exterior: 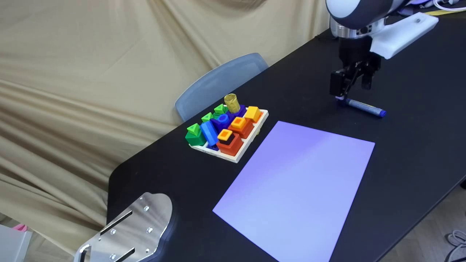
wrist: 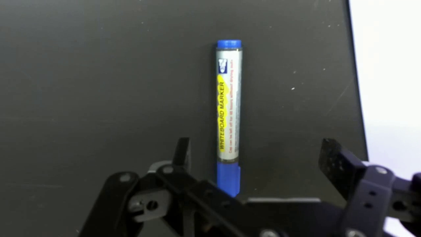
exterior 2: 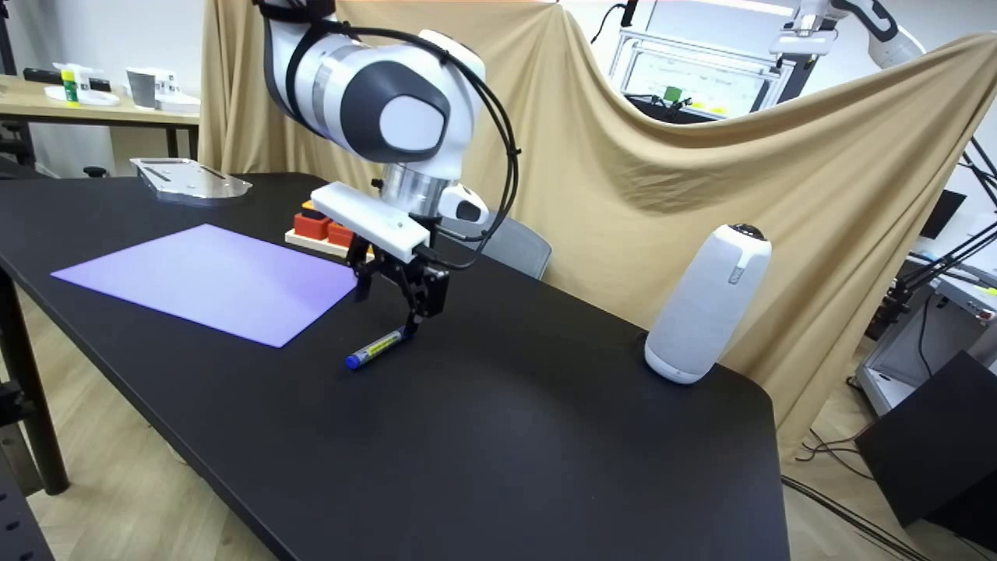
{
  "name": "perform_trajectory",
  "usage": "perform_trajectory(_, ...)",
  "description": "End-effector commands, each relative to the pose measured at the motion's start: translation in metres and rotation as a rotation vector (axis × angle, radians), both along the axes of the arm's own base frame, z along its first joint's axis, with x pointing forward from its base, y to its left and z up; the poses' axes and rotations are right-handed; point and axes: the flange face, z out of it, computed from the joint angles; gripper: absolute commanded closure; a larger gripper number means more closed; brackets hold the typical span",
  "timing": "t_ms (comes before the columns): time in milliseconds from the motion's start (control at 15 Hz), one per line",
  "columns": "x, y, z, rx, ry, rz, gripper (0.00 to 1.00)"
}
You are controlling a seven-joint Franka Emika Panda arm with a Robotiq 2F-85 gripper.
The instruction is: Put the marker on the white board
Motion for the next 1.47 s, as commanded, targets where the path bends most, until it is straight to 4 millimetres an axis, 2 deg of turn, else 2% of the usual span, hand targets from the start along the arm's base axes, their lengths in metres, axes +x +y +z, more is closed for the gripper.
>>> perform_trajectory(0, 0.012, -0.006, -0.013, 0.012, 0.021, -0.001, 0.00)
perform_trajectory(67, 0.013, -0.008, -0.015, 0.011, 0.026, -0.002, 0.25)
perform_trajectory(133, 0.014, -0.009, -0.018, 0.011, 0.029, -0.004, 0.26)
perform_trajectory(400, 0.018, -0.013, -0.023, 0.010, 0.032, -0.011, 0.55)
perform_trajectory(800, 0.020, -0.014, -0.020, 0.005, 0.027, -0.012, 0.95)
perform_trajectory(867, 0.020, -0.013, -0.018, 0.004, 0.026, -0.010, 1.00)
perform_trajectory(933, 0.019, -0.011, -0.014, 0.000, 0.025, -0.002, 0.95)
perform_trajectory(1133, 0.019, -0.001, 0.002, -0.006, 0.019, 0.030, 0.95)
perform_trajectory(1400, 0.022, 0.027, 0.035, -0.013, -0.010, 0.103, 0.95)
